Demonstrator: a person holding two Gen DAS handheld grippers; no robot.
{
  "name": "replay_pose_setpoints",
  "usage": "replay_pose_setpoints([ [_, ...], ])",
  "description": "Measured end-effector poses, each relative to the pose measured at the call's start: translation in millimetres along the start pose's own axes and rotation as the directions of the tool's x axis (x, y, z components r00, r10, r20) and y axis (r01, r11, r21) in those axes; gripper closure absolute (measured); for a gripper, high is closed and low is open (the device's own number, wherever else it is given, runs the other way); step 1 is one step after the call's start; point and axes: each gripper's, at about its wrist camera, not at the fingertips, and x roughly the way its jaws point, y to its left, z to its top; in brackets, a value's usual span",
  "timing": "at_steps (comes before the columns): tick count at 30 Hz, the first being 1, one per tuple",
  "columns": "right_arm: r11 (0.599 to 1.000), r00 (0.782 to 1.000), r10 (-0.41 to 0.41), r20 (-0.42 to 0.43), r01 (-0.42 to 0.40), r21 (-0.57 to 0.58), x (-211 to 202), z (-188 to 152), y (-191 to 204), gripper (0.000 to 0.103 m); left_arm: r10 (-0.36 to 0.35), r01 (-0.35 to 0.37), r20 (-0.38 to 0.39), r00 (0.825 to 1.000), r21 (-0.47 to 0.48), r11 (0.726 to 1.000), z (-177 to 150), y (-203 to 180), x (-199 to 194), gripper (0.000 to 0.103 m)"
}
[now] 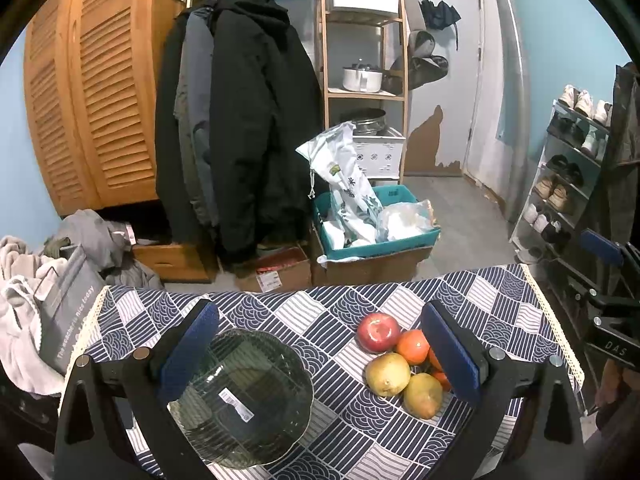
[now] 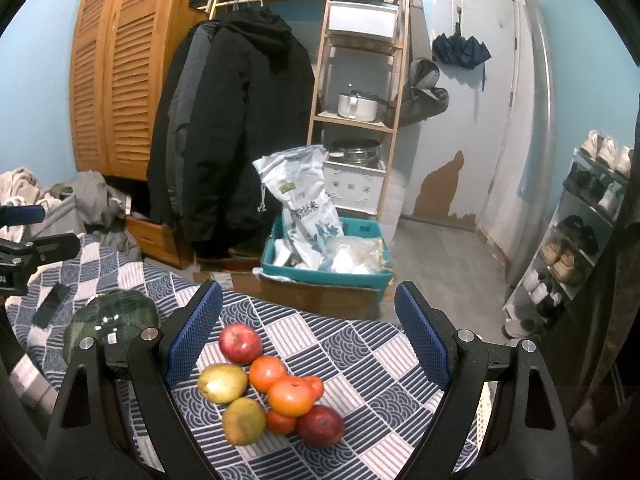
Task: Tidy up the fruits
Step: 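Move both grippers down toward the fruit cluster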
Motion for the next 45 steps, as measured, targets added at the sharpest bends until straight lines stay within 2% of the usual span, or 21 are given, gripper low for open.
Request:
replay_pose_setpoints([
  [18,1.0,1.0,0.001,-0.003,-0.001,0.0,0,-3,0,0.016,-0.004,0.004,-0.008,1.0,0.011,1.0,1,-2,1,0.001],
  [27,1.0,0.999,-0.001,-0.032,0.001,0.005,10,-13,-3,0.016,-0.01,0.01,-0.032,0.999,0.019,1.0,-5,-5,13,0.001],
  [36,0.998,0.99,0.013,-0.142,-0.005,0.057,37,-28,-16,0.016,-0.054,0.057,-0.155,0.986,0.015,0.998,-19,-11,55,0.001],
  [45,0.996,0.957,0.055,-0.286,-0.03,0.089,74,-52,-21,0.016,-0.073,0.076,-0.255,0.964,0.004,0.997,-32,-18,91,0.001],
])
